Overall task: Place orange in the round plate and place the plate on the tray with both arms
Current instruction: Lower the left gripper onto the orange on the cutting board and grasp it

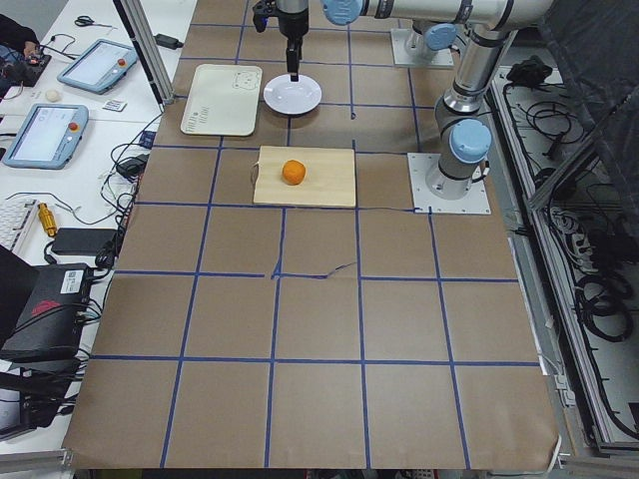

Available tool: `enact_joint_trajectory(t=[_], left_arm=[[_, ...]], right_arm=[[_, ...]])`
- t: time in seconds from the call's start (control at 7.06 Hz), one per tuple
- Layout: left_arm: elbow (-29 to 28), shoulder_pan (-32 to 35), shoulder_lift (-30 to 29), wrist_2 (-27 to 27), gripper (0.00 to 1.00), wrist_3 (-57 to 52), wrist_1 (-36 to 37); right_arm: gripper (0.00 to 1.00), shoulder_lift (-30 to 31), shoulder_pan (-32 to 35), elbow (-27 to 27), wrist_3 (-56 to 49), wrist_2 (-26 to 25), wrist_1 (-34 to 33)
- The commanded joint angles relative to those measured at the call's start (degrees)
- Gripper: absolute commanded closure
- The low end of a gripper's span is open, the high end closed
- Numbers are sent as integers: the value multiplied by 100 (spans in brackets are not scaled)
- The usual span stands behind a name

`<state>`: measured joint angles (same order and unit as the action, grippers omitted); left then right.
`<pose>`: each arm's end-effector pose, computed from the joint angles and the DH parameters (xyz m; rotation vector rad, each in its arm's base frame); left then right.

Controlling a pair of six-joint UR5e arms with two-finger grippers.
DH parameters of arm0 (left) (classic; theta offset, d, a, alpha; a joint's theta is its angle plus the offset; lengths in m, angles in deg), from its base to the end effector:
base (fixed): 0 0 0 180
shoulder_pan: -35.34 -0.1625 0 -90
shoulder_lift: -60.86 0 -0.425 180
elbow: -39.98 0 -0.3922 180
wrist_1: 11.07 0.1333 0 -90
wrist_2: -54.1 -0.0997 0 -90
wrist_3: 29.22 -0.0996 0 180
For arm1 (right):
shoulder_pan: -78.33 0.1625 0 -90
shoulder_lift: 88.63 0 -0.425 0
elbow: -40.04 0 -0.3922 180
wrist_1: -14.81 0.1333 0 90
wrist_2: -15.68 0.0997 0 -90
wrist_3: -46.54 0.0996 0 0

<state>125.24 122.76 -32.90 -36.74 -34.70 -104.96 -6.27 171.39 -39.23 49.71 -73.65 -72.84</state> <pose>-0.1085 -0.5199 0.4888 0.0798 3.1285 0.0809 0.1636 -0.5411 0.5066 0.0029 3.1292 -0.0192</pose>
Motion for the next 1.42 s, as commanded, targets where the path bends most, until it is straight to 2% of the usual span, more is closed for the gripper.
enact_joint_trajectory(t=[0.0,0.14,0.28,0.42,0.71,0.85,1.27], left_arm=[[585,-320,-412,-552,0,-41,569],[1129,-453,-606,-688,0,-59,1200],[1621,-497,-790,-698,0,-459,2067],[1948,-498,-1001,-698,0,-907,2624],[2031,-507,-1388,-803,5,-1855,3006],[2039,-507,-1503,-1099,5,-1904,3095],[2065,-507,-1767,-1234,5,-1887,3193]], right_arm=[[0,0,-7,0,0,-14,-15],[0,0,-50,0,0,-14,-7],[0,-9,-77,0,-9,-5,-15],[0,-9,-86,0,0,21,-15],[0,-9,-86,-71,8,39,-24],[0,-9,-86,-79,9,48,-24],[0,-9,-86,-80,0,48,-24]])
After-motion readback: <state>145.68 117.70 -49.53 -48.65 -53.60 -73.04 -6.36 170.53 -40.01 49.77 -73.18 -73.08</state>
